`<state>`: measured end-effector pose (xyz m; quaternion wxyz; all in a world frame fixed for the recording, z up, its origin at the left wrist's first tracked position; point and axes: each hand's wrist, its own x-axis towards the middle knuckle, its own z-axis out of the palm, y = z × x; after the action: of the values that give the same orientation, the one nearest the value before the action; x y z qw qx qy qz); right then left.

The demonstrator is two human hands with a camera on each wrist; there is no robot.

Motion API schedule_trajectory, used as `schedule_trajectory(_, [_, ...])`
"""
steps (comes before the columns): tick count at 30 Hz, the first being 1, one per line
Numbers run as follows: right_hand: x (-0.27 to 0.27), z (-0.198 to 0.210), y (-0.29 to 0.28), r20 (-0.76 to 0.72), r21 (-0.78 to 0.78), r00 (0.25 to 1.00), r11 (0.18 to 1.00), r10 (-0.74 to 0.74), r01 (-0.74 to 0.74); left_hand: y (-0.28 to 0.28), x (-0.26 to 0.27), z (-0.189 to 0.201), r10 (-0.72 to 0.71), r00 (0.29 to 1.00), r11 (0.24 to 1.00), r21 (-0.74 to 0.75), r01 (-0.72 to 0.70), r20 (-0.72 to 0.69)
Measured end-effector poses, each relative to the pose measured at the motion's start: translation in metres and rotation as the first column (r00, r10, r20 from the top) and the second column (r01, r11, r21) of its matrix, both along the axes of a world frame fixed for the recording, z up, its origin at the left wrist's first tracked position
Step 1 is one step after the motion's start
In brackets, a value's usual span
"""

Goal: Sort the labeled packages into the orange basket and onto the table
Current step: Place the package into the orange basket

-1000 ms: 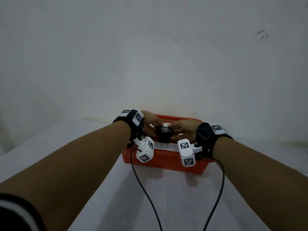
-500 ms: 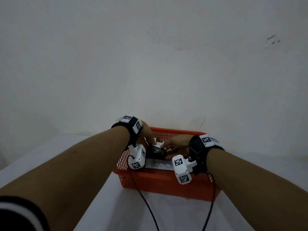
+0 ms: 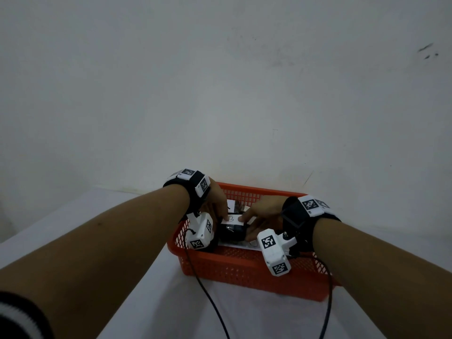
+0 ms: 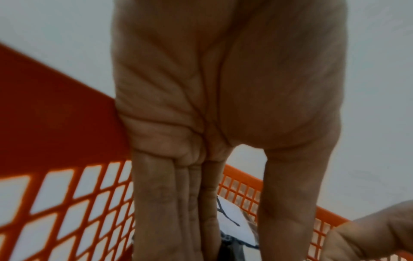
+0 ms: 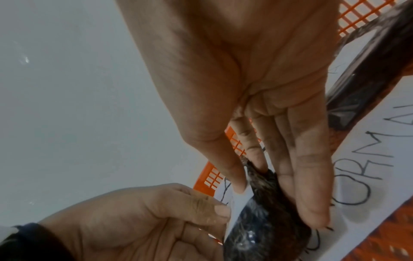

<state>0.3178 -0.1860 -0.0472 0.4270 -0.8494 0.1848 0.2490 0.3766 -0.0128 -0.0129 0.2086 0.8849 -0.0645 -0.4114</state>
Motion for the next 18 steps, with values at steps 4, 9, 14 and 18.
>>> schedule_trajectory(4, [-0.002,0.001,0.002,-0.006,0.016,1.000,1.000,0.010,-0.010,-0.002,-0.014,0.012,0.018,0.999,1.000,0.001,-0.018,0.027])
schedule_trajectory(9, [-0.002,0.002,0.004,-0.026,0.022,0.998,0.998,0.060,-0.059,0.000,-0.019,0.017,-0.032,0.999,0.998,0.057,0.030,0.039])
schedule_trajectory(14, [0.001,-0.003,0.006,-0.010,-0.049,0.998,0.997,0.059,-0.060,-0.004,-0.019,0.012,-0.092,0.996,0.985,0.147,0.088,0.022])
schedule_trajectory(18, [-0.005,0.005,0.010,0.007,-0.087,0.998,0.995,0.058,-0.057,-0.007,-0.020,0.008,-0.097,0.995,0.983,0.158,0.096,0.000])
